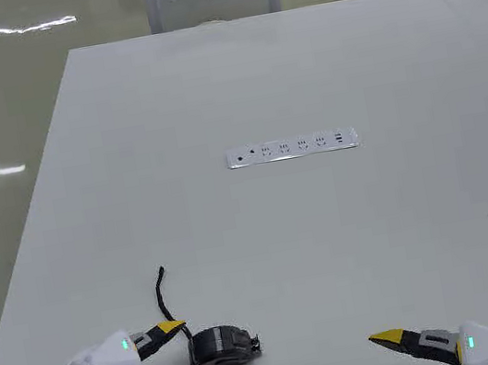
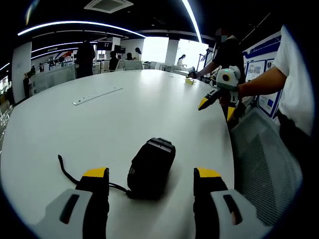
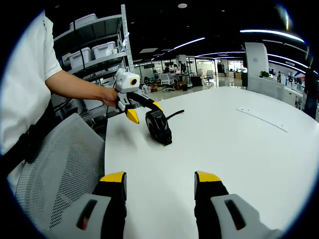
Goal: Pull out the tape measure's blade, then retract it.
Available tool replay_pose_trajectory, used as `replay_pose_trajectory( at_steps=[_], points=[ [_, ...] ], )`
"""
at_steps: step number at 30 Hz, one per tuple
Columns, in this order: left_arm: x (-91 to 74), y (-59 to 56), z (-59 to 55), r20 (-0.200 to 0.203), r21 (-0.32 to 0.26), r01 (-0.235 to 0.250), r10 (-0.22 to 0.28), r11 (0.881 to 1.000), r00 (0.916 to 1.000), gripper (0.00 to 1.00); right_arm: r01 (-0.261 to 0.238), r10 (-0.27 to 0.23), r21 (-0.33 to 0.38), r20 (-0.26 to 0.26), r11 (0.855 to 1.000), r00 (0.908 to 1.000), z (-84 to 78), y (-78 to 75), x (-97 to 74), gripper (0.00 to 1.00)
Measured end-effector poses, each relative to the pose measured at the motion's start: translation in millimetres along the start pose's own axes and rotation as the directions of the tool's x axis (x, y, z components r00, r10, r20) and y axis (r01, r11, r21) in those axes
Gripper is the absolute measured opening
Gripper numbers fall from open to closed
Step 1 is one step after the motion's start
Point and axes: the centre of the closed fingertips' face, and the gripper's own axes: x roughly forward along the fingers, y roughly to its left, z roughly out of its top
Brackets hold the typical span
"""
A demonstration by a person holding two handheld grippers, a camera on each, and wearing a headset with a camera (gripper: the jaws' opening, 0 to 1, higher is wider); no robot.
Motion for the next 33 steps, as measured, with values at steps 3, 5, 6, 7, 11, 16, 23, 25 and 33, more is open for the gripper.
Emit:
replay_pose_trajectory(
  at_steps=[3,5,6,7,11,16,23,25,33],
  points=[
    [1.5,2.4,1.9,0.003,0.003,0.004,-0.004,1.0,1.0,0.66,-0.009,0.009,-0.002,-0.001,1.0,1.0,0.2,-0.8,2.8,0.54],
    [3.0,2.3,1.9,-0.001,0.002,0.015,-0.015,1.0,0.9999,0.64,-0.017,0.017,0.004,0.006,1.0,0.9998,2.8,-0.9,4.3,0.54],
    [3.4,1.9,1.8,-0.004,0.007,0.019,-0.019,1.0,0.9998,0.63,-0.017,0.017,0.005,0.006,1.0,0.9998,3.0,-1.9,5.2,0.54],
    [3.7,2.5,1.6,-0.005,0.012,0.02,-0.02,1.0,0.9998,0.62,-0.018,0.018,0.005,0.005,1.0,0.9998,2.9,-2.4,5.6,0.54],
    [6.8,4.1,0.7,-0.013,0.018,0.03,-0.029,0.999,0.9995,0.61,-0.024,0.024,0.007,0.005,1.0,0.9997,3.5,-4.0,7.0,0.53],
    [11.8,2.9,0.5,-0.022,0.026,0.047,-0.046,0.999,0.9987,0.6,-0.024,0.024,0.008,0.0,1.0,0.9997,2.6,-7.0,8.5,0.53],
    [17.5,3.1,-0.3,-0.045,0.046,0.071,-0.069,0.996,0.9966,0.57,-0.032,0.032,0.013,-0.002,0.999,0.9995,2.0,-7.8,12.5,0.53],
    [19.3,2.7,-0.5,-0.05,0.048,0.078,-0.076,0.996,0.9959,0.56,-0.034,0.034,0.017,0.0,0.999,0.9994,2.8,-8.1,13.5,0.53],
    [25.5,1.0,-4.2,-0.069,0.054,0.1,-0.097,0.993,0.9929,0.54,-0.038,0.038,0.021,0.002,0.999,0.9993,3.4,-10.6,16.2,0.53]
  ],
)
